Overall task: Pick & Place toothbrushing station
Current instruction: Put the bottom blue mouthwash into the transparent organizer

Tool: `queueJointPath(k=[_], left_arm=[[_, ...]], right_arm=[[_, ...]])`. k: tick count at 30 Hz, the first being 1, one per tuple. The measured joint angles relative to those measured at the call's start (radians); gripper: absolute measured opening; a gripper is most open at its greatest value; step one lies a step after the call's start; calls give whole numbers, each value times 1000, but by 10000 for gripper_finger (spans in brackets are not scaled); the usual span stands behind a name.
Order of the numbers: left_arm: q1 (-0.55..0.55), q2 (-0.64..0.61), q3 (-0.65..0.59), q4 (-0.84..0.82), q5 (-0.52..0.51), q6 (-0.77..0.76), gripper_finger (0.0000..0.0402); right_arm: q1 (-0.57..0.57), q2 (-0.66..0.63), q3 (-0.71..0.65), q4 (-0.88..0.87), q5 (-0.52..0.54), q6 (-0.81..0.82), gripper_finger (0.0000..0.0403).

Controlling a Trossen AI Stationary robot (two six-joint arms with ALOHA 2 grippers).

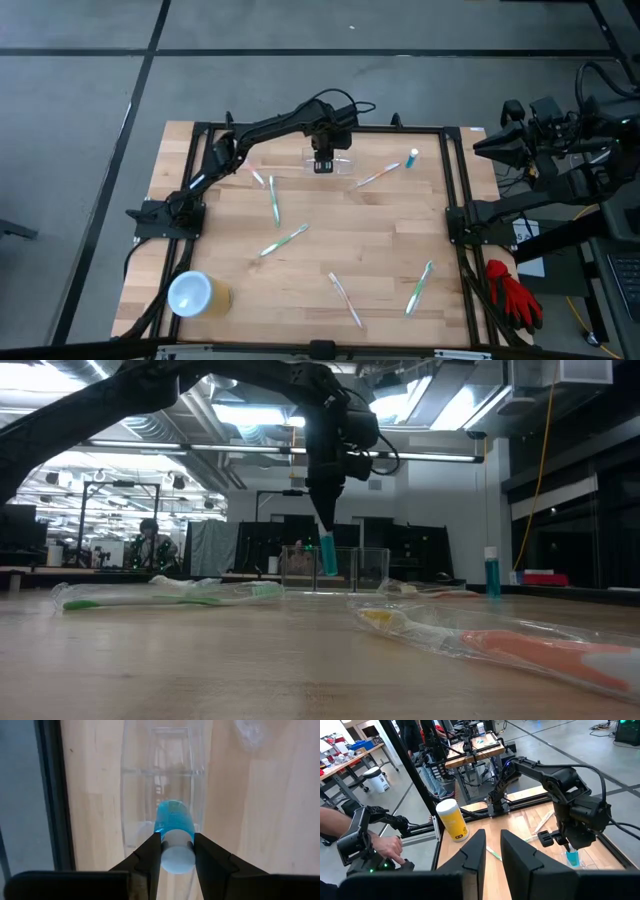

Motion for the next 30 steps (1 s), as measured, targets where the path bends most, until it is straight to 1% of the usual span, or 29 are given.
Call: queueJointPath(k=[11,30], left_arm=[[-3,25,0,10,-26,30,93],[10,25,0,8,-48,63,93]], right_arm=[[0,0,0,0,0,3,61],[0,0,0,0,0,2,61]])
